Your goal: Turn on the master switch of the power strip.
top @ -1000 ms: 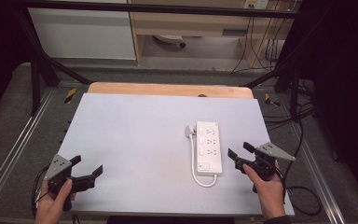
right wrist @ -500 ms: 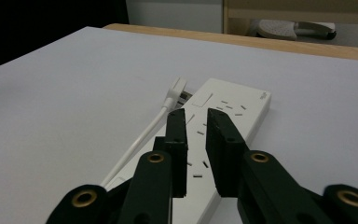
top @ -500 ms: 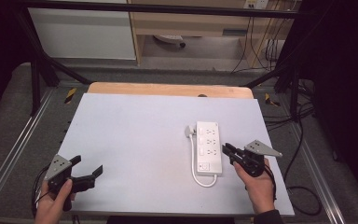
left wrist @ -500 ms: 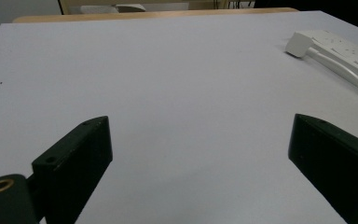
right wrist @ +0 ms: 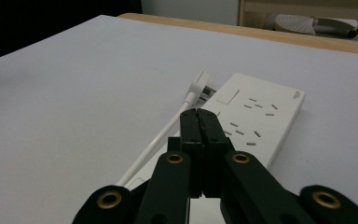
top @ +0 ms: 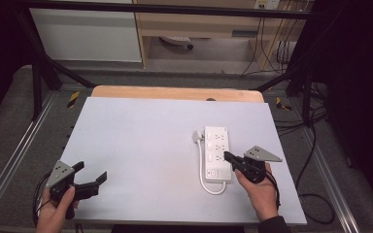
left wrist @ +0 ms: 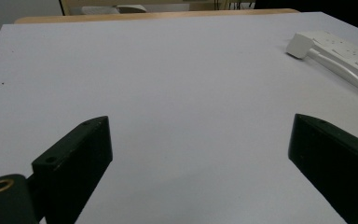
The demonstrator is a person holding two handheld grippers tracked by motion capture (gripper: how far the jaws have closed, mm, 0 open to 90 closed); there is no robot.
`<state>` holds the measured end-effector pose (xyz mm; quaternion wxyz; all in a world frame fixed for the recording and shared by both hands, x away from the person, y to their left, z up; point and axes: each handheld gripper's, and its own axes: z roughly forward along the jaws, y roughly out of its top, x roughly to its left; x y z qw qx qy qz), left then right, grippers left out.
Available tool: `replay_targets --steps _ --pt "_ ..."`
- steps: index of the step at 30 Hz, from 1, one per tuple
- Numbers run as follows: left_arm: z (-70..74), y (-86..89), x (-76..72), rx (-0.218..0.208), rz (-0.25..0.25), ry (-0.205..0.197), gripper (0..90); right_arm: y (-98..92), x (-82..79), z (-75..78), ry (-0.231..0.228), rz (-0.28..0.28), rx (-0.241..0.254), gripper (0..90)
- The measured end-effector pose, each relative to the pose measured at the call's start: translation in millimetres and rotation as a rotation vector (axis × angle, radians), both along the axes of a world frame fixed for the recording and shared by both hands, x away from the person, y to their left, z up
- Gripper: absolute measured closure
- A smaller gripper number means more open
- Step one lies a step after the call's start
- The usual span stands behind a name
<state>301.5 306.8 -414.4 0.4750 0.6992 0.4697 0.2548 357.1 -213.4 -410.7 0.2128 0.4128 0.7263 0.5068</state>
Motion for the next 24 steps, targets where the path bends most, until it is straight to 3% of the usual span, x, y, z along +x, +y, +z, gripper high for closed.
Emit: replay_targets --steps 24 --pt "-0.1 0.0 0.1 0.003 -0.003 0.002 6.2 17.2 1.7 -17.1 0.076 0.056 -0.054 90.0"
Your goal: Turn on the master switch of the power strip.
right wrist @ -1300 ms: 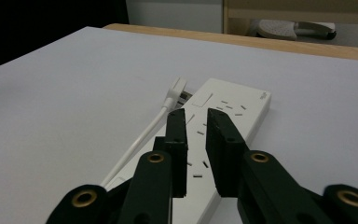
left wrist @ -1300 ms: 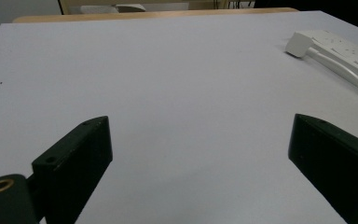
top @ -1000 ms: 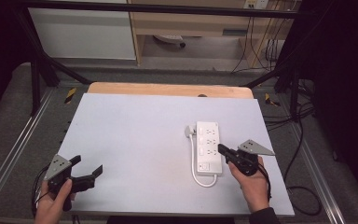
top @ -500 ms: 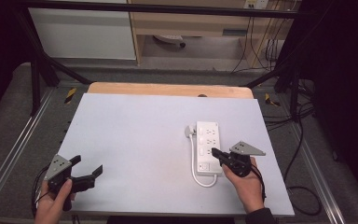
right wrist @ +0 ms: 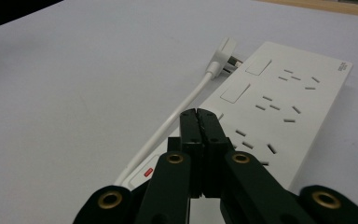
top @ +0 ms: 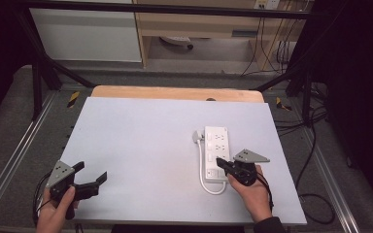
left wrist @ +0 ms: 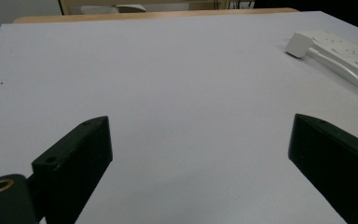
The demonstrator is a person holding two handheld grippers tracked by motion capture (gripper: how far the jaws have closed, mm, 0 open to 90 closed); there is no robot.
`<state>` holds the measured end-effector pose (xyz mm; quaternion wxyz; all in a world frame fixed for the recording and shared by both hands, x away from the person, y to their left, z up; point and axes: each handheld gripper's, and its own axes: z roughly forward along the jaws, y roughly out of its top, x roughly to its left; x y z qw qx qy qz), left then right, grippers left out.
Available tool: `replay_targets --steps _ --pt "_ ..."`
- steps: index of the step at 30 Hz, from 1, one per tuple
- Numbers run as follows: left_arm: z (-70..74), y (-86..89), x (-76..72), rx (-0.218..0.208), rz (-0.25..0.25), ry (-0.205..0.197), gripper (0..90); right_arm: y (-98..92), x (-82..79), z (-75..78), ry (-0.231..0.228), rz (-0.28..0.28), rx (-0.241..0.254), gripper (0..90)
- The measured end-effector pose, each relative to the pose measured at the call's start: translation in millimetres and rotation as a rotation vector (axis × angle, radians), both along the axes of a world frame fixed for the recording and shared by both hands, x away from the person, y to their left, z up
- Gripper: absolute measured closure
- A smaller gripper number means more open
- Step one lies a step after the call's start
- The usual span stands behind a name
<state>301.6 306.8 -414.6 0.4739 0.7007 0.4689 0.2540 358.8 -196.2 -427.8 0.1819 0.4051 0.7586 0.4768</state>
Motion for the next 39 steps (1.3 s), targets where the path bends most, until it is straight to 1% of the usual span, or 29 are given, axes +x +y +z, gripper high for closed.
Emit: replay_targets --steps 3,9,13,23,31,39 --pt "0.0 -0.1 0.0 0.0 -0.001 0.0 6.2 1.1 -0.5 -1.3 0.008 0.007 -0.003 90.0" --pt "-0.1 -0.1 0.0 0.001 -0.001 0.0 6.2 4.2 -0.9 -4.7 0.019 0.023 -0.025 90.0" --pt "-0.1 -0.2 0.0 0.0 -0.002 -0.001 6.2 6.2 -1.8 -6.7 0.034 0.033 -0.028 90.0" --pt "0.0 0.1 -0.1 -0.001 0.0 -0.002 6.2 9.9 -3.5 -9.6 0.051 0.054 -0.05 90.0" --pt "0.0 0.1 -0.2 -0.002 0.0 -0.002 6.2 12.6 -4.3 -12.0 0.069 0.062 -0.064 90.0" --pt "0.1 0.1 -0.3 -0.003 0.0 -0.003 6.2 13.8 -4.5 -13.3 0.074 0.069 -0.077 90.0"
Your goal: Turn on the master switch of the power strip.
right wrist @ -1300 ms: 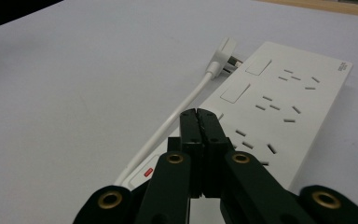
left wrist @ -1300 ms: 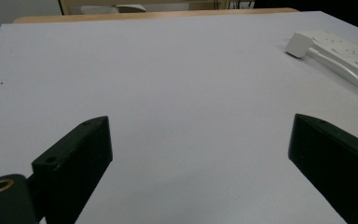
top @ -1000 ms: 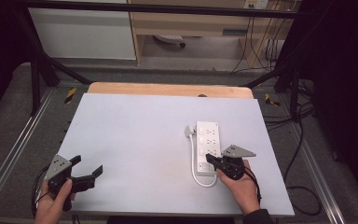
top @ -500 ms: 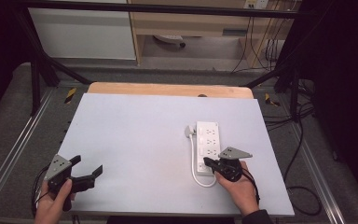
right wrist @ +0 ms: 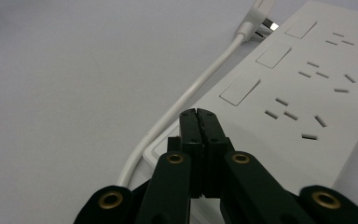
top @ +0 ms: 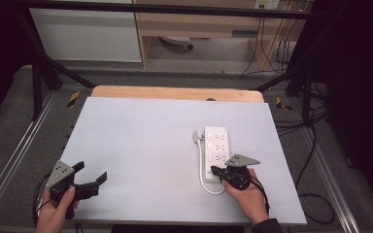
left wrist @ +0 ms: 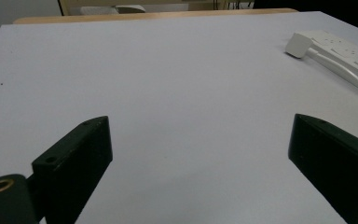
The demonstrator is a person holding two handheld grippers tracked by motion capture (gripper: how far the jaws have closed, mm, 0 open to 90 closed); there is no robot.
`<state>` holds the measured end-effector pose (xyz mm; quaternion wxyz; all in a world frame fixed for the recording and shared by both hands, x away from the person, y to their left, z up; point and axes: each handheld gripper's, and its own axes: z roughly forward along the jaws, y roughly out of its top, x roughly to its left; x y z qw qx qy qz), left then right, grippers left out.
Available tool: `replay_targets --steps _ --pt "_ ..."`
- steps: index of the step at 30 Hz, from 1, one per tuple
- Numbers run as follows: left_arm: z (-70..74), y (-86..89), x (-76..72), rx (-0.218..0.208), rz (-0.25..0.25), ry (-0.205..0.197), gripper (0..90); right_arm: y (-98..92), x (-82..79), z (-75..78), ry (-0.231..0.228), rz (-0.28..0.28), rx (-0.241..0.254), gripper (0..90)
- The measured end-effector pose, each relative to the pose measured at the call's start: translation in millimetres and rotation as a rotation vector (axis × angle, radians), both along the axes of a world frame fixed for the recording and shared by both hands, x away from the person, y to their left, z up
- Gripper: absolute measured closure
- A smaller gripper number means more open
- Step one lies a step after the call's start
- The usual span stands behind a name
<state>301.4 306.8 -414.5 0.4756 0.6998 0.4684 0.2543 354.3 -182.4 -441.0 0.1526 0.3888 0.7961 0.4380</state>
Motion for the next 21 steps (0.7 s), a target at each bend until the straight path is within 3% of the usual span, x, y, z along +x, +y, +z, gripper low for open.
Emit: replay_targets --steps 21 --pt "0.0 0.0 -0.2 0.0 -0.001 0.002 6.1 2.7 -1.2 -0.9 -0.004 0.007 -0.01 90.0"
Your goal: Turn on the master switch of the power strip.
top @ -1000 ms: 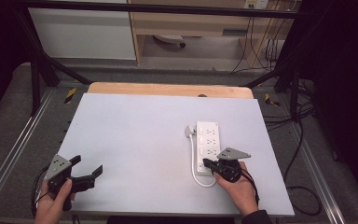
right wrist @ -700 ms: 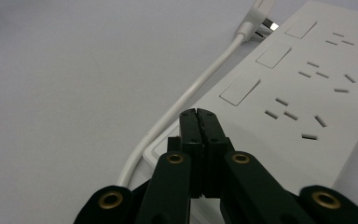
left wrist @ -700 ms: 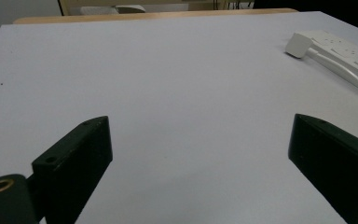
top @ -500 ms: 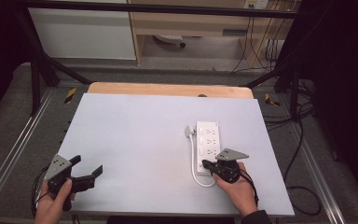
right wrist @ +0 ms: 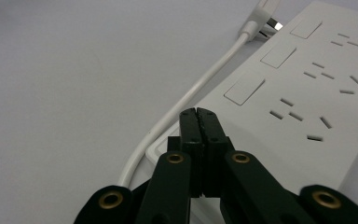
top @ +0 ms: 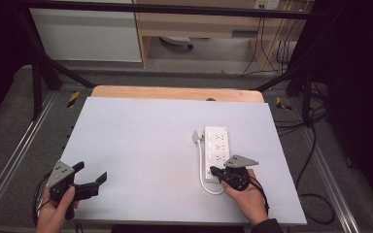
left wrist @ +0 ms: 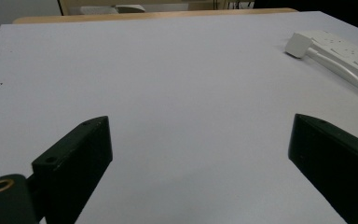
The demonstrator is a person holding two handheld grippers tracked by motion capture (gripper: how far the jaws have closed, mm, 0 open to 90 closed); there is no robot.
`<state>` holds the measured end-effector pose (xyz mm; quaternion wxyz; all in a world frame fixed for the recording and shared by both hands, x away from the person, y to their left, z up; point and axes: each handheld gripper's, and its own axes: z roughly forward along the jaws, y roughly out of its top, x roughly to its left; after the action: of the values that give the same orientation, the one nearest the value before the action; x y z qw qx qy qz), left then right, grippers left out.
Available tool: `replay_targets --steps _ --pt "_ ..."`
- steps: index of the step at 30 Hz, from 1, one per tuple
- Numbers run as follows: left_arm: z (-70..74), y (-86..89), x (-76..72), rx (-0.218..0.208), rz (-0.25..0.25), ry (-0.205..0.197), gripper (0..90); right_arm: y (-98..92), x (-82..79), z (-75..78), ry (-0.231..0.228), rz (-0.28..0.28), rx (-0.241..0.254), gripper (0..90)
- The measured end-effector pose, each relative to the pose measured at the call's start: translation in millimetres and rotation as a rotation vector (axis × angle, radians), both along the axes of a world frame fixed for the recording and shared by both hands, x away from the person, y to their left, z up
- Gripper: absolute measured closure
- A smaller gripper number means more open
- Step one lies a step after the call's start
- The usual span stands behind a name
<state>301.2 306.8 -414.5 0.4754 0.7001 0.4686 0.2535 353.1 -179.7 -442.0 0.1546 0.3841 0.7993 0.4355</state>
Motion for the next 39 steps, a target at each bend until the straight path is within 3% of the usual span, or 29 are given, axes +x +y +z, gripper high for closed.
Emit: replay_targets --steps 39 --pt "-0.2 -0.3 0.0 0.005 0.0 0.002 6.2 0.3 1.0 -0.6 0.019 -0.004 -0.001 90.0"
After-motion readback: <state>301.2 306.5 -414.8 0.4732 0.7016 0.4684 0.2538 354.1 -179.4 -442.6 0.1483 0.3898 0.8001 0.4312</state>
